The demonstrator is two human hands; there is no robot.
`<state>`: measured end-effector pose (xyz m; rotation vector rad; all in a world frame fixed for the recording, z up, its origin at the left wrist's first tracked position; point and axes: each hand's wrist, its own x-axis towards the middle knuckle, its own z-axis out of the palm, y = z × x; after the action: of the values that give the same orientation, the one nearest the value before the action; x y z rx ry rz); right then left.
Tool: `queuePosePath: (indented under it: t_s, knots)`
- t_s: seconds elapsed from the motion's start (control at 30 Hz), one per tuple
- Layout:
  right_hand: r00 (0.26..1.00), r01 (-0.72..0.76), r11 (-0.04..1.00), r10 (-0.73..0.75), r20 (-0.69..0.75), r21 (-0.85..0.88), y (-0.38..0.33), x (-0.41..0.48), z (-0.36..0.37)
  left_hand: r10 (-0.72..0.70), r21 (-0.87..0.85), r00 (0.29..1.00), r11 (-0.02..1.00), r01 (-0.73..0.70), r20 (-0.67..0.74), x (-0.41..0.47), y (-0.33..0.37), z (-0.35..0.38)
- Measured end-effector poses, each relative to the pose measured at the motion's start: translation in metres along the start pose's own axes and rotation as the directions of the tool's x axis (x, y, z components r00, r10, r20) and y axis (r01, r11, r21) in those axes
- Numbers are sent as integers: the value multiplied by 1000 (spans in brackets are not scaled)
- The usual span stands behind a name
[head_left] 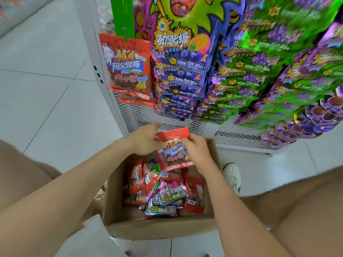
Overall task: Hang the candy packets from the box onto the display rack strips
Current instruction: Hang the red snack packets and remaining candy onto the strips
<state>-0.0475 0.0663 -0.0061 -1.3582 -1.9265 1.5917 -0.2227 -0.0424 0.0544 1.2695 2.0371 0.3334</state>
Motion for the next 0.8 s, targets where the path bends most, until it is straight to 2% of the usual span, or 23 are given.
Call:
queuePosePath:
  t_s: [0.1,0.17,0.27,0.37,0.47,0.53,0.6,0.7,0.8]
  knots:
    - [989,119,975,-133,62,186,-42,-17,-8,7,-319,987,946,-59,-161,-21,5,-37]
    - [967,233,939,-251,43,251,-68,-27,-13,44,-427,970,892,-146,-239,-41,10,-61]
    - [926,366,883,-378,-18,293,-97,-38,-18,76,-476,902,829,-294,-425,-69,25,-85]
    - [893,444,858,-449,-43,258,-118,-47,-11,91,-446,790,784,-432,-607,-87,45,-96]
    - [852,521,816,-484,-197,251,-150,-55,-3,-2,-443,652,737,-511,-758,-82,52,-109]
    - [786,605,771,-539,-302,199,-172,-59,-2,-77,-447,595,738,-506,-800,-73,51,-124]
    - [725,661,742,-593,-350,112,-191,-57,-3,-117,-463,589,744,-482,-800,-68,56,-141]
    - [658,685,721,-673,-337,-103,-212,-48,-6,-101,-481,614,725,-494,-783,-62,67,-163]
    - [608,682,689,-720,-333,-246,-236,-45,-2,-114,-548,653,660,-513,-749,-55,70,-178]
